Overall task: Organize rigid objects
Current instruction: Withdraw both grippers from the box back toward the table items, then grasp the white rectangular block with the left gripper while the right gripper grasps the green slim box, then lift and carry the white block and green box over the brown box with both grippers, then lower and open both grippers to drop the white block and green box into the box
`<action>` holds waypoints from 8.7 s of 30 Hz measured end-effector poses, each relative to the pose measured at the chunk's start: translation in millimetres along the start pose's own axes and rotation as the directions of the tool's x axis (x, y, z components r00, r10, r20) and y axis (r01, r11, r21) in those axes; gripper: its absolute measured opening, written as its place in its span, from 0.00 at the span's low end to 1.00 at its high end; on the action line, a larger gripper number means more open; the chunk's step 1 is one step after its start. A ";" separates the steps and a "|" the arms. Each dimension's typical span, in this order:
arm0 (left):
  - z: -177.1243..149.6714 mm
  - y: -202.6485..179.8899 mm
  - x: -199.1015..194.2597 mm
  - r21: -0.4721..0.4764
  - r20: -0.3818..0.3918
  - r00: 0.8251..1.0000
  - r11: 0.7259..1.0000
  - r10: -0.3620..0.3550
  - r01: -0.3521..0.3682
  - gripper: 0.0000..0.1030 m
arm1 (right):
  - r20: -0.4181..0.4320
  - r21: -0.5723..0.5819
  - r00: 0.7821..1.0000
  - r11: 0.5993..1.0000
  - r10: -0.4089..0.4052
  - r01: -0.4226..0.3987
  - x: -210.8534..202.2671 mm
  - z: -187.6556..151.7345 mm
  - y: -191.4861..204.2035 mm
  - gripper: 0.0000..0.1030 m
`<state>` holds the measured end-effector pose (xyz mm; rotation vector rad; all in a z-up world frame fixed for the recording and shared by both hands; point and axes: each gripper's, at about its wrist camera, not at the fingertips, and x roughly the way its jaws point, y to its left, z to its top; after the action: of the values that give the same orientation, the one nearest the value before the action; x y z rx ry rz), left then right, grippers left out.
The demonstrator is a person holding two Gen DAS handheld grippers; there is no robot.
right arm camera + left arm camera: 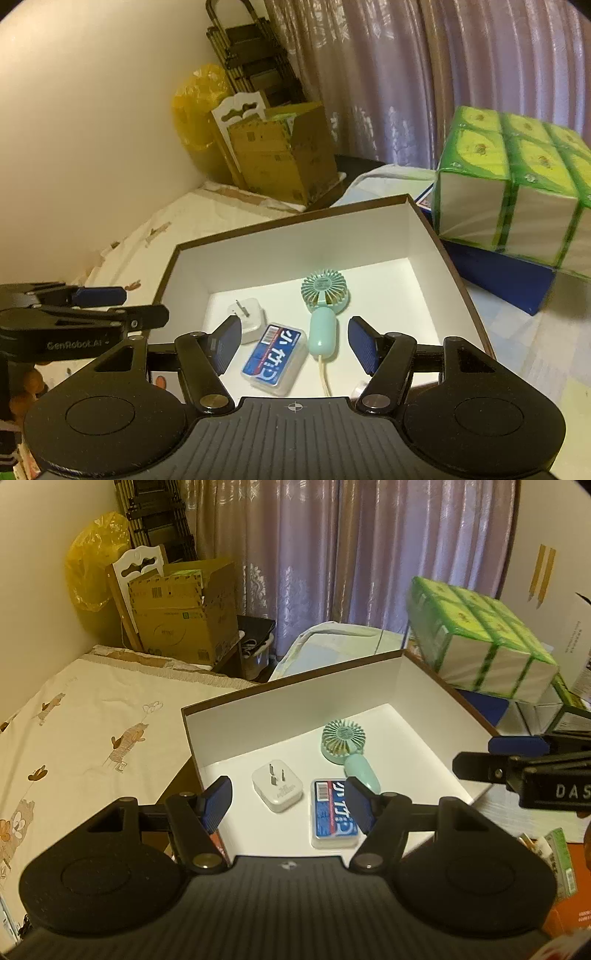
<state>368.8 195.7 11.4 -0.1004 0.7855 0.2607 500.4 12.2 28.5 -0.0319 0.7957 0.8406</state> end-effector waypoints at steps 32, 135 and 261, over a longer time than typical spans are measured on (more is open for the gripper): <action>-94.4 -42.5 -80.5 0.082 -0.052 0.991 0.989 -0.122 0.126 0.62 | 0.031 0.080 0.999 0.997 -0.025 0.023 -109.9 -94.3 15.3 0.59; -159.4 -117.6 13.0 0.359 -0.192 0.960 0.895 -0.205 0.263 0.44 | -0.153 0.186 0.870 0.851 -0.468 0.491 -118.5 -215.5 -107.7 0.26; 40.1 -14.6 131.3 0.146 -0.078 0.992 0.983 -0.100 0.111 0.65 | -0.109 -0.072 0.986 0.991 -0.123 0.116 86.8 17.9 -57.3 0.52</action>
<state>489.1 214.6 -53.7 -0.0088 0.8647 0.0968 585.0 35.5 -30.0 -0.1851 0.8645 0.7554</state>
